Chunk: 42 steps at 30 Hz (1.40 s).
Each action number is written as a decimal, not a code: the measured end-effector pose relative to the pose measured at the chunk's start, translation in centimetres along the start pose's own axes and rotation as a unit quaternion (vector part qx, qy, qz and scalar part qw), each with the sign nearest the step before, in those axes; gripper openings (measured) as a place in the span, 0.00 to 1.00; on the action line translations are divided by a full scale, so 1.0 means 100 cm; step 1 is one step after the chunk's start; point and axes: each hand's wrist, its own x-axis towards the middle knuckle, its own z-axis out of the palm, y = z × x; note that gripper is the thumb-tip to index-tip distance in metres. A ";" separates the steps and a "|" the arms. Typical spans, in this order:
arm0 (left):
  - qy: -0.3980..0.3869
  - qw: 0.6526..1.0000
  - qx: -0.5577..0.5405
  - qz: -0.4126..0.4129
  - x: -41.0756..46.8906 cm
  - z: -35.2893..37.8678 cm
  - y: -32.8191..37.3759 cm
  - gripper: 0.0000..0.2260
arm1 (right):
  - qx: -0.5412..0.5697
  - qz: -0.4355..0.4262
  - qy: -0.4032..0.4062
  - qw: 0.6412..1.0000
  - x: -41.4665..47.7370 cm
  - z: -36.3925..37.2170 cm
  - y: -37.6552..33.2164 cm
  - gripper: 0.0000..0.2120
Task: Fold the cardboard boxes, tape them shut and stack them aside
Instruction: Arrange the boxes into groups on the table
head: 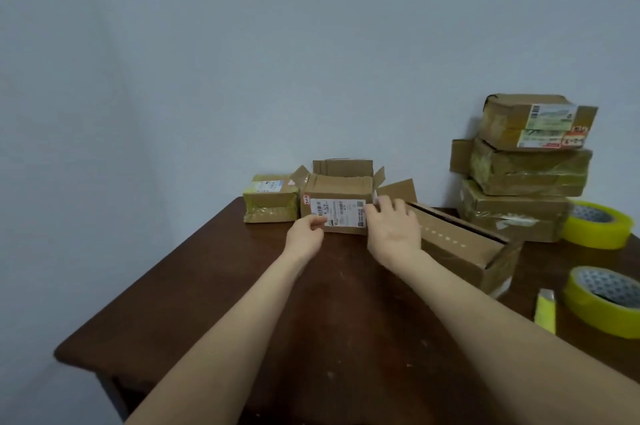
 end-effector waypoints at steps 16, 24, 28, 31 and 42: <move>0.176 0.978 0.052 -0.095 0.168 -0.108 -0.070 0.26 | 0.444 0.132 -0.109 0.880 0.159 0.094 -0.148 0.35; 0.146 0.982 -0.082 -0.089 0.195 -0.116 -0.096 0.15 | 0.549 0.195 -0.112 0.805 0.185 0.113 -0.153 0.33; 0.143 0.984 -0.095 -0.054 0.178 -0.135 -0.114 0.18 | 0.515 0.186 -0.053 0.835 0.177 0.116 -0.161 0.22; 0.174 0.981 -0.025 -0.081 0.167 -0.143 -0.130 0.16 | 0.496 0.157 -0.053 0.853 0.170 0.119 -0.177 0.20; 0.084 0.990 -0.081 -0.076 0.205 -0.136 -0.137 0.18 | 0.499 0.119 -0.102 0.852 0.200 0.133 -0.194 0.28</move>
